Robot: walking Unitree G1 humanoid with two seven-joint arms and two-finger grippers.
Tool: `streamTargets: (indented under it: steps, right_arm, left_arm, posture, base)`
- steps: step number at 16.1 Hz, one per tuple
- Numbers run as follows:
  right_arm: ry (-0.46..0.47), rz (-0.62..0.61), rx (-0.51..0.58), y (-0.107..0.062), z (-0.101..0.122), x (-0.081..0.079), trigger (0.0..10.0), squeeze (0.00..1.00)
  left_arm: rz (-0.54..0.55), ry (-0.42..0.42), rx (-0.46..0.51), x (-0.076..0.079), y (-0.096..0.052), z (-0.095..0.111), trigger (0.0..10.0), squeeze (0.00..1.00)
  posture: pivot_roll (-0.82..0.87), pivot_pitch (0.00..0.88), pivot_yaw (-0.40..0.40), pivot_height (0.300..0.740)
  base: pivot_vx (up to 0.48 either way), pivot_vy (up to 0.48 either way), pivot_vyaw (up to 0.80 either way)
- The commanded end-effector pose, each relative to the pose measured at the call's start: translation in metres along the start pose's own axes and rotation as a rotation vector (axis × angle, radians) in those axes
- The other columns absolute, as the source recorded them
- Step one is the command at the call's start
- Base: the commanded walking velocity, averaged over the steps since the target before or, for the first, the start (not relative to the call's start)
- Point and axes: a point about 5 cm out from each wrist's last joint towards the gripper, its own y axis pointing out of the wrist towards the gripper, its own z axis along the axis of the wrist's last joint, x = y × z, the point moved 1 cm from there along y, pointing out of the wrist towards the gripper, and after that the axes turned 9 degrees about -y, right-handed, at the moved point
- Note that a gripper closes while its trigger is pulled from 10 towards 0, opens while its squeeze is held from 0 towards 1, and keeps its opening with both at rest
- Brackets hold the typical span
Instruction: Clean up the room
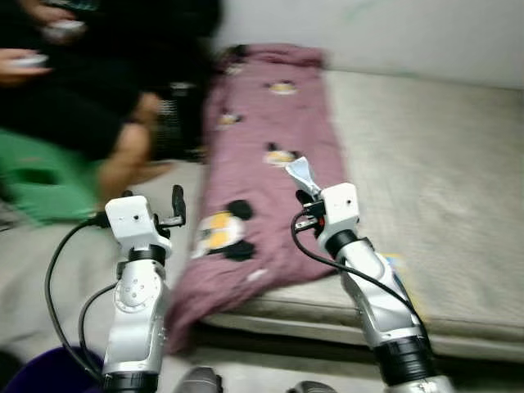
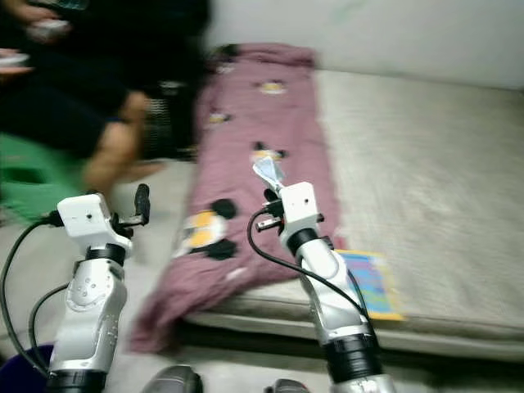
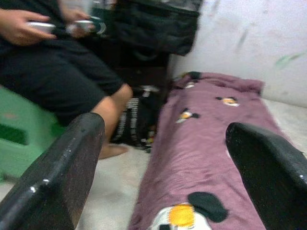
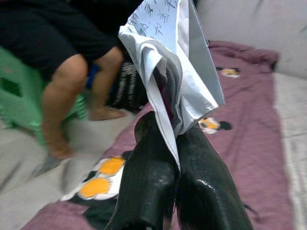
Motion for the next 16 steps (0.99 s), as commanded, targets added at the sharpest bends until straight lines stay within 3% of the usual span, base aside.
streamTargets:
  steps: [1, 16]
  right_arm:
    - [0.002, -0.012, 0.007, 0.000, 0.002, 0.004, 10.0, 0.00]
    - [-0.005, 0.016, 0.075, 0.004, 0.012, -0.003, 10.0, 0.00]
  left_arm:
    - [-0.017, 0.009, 0.001, 0.005, -0.001, 0.000, 10.0, 0.00]
    - [0.032, 0.026, -0.010, -0.007, -0.001, -0.003, 10.0, 0.00]
  posture:
    - [-0.03, 0.000, -0.046, 0.740]
    - [-0.04, 0.000, -0.025, 0.740]
  base:
    - [0.000, 0.000, 0.80]
    - [0.000, 0.000, 0.80]
